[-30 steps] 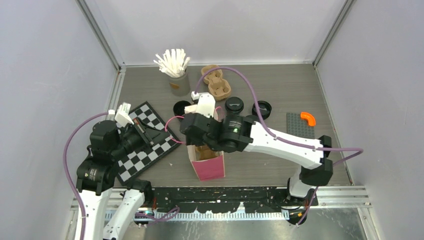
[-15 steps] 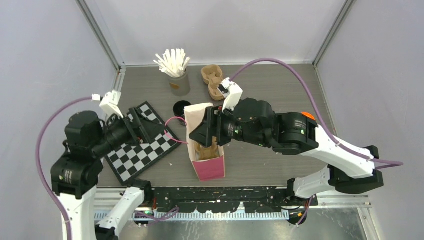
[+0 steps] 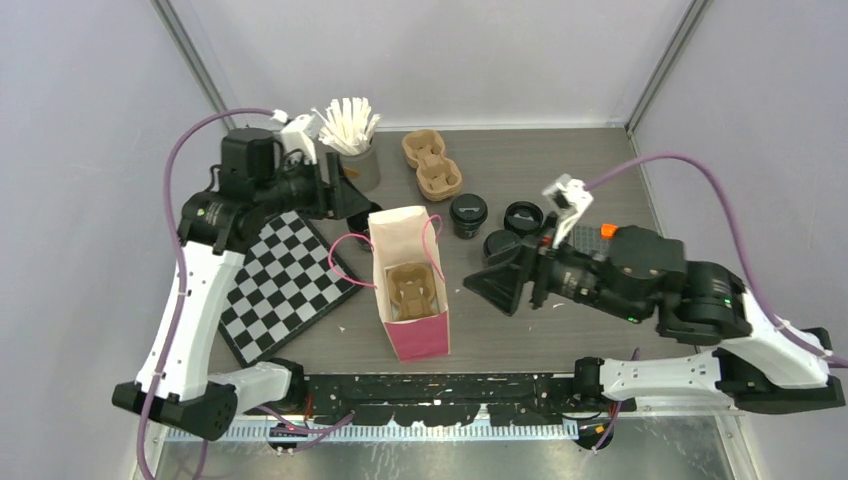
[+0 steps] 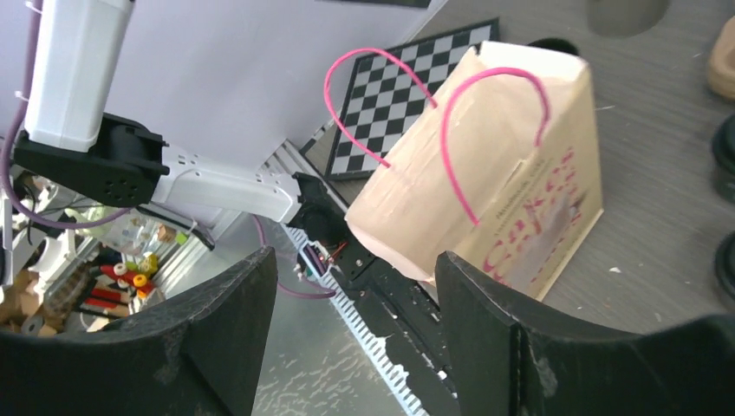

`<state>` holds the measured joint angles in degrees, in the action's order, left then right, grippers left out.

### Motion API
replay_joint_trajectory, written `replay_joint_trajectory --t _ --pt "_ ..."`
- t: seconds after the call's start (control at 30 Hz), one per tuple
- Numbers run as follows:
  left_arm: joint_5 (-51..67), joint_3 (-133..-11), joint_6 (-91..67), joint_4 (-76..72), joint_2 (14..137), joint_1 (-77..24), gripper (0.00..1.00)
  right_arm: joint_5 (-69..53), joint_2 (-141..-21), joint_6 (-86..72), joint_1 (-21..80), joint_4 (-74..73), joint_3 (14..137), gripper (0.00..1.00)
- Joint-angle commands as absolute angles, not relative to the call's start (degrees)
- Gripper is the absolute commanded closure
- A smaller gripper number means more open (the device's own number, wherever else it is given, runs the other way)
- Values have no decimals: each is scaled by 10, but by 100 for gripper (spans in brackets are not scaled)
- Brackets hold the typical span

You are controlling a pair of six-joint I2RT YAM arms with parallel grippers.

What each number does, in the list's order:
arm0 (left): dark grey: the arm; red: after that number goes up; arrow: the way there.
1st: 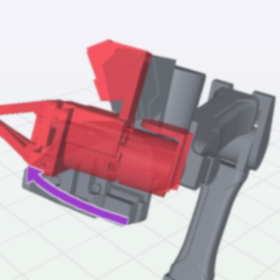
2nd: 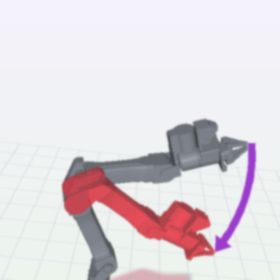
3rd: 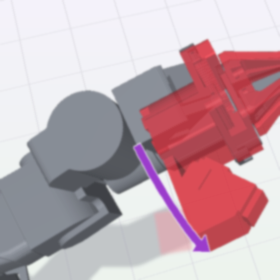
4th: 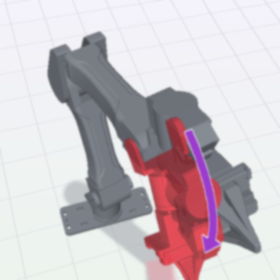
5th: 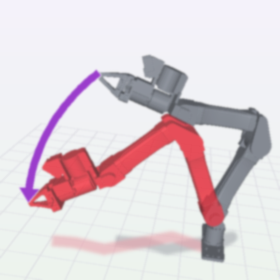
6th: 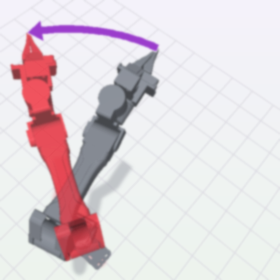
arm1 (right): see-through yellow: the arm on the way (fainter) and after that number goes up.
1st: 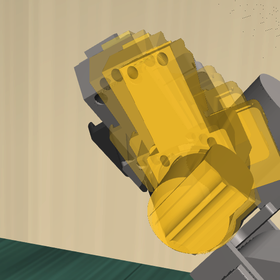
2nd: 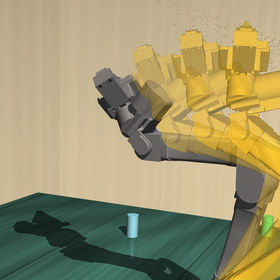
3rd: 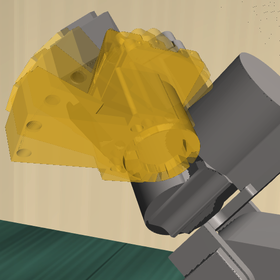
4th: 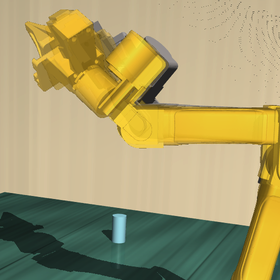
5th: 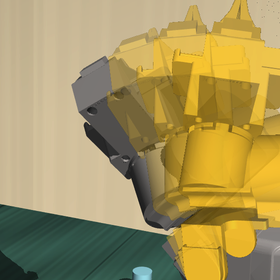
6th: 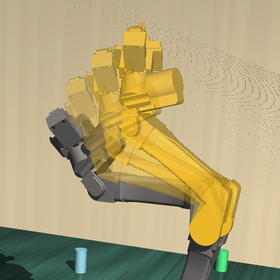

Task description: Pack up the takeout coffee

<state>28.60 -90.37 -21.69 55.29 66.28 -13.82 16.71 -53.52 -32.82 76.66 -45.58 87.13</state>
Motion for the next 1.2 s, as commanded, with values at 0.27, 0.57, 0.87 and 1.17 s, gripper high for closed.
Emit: replay_joint_trajectory --t 0.27,0.57,0.87,1.17 --pt "275 -890 -5 445 744 -270 39 272 -410 -287 768 -509 831 28" --pt "291 -892 75 415 797 -294 43 320 -389 -289 768 -582 847 28" --pt "325 -855 115 391 806 -296 44 373 -361 -329 768 -648 868 28" --pt "290 -857 106 404 783 -296 95 399 -351 -411 768 -651 844 28"
